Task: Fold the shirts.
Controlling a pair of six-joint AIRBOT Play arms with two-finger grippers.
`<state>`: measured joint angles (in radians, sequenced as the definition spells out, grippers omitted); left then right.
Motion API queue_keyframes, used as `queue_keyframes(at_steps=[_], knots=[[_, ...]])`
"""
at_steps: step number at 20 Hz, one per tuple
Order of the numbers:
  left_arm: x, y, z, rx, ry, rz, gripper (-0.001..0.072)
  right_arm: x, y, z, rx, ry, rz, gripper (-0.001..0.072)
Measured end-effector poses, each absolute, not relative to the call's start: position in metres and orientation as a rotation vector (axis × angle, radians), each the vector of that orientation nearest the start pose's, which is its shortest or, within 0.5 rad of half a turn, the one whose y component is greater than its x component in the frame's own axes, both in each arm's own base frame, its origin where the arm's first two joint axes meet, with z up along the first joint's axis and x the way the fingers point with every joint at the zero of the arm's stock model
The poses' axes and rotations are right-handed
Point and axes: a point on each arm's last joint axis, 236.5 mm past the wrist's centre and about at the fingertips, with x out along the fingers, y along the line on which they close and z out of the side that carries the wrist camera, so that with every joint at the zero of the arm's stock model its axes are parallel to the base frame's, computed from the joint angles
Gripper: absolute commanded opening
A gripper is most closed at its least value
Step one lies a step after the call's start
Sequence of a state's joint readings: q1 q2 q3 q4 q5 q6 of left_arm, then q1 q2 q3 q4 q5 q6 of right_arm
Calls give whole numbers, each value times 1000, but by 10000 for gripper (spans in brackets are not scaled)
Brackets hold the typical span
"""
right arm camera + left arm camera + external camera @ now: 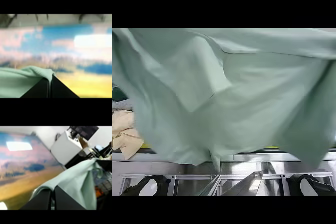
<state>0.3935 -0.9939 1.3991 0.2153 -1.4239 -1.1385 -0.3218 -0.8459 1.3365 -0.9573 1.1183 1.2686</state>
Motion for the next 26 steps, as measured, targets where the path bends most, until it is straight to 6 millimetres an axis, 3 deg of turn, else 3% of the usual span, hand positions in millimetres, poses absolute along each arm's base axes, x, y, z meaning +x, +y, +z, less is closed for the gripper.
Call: queue_keyframes(at_steps=[5, 7, 9, 12, 17, 22, 26], knots=[[425, -108, 181, -775, 780, -833, 19, 419, 18, 97, 432, 949, 328, 18], [455, -116, 127, -817, 874, -837, 11, 437, 26, 51, 487, 1005, 372, 19], [479, -122, 86, -837, 942, -851, 10, 455, 27, 18, 516, 1005, 395, 19], [513, -121, 43, -856, 980, -845, 10, 481, 21, 2, 481, 943, 403, 19], [544, -103, 3, -819, 1038, -767, 10, 505, 9, -2, 422, 872, 384, 19], [540, -92, -19, -729, 1124, -728, 10, 504, 7, -17, 395, 899, 392, 18], [521, -81, -44, -645, 1254, -678, 10, 474, 0, -48, 284, 1049, 405, 19]])
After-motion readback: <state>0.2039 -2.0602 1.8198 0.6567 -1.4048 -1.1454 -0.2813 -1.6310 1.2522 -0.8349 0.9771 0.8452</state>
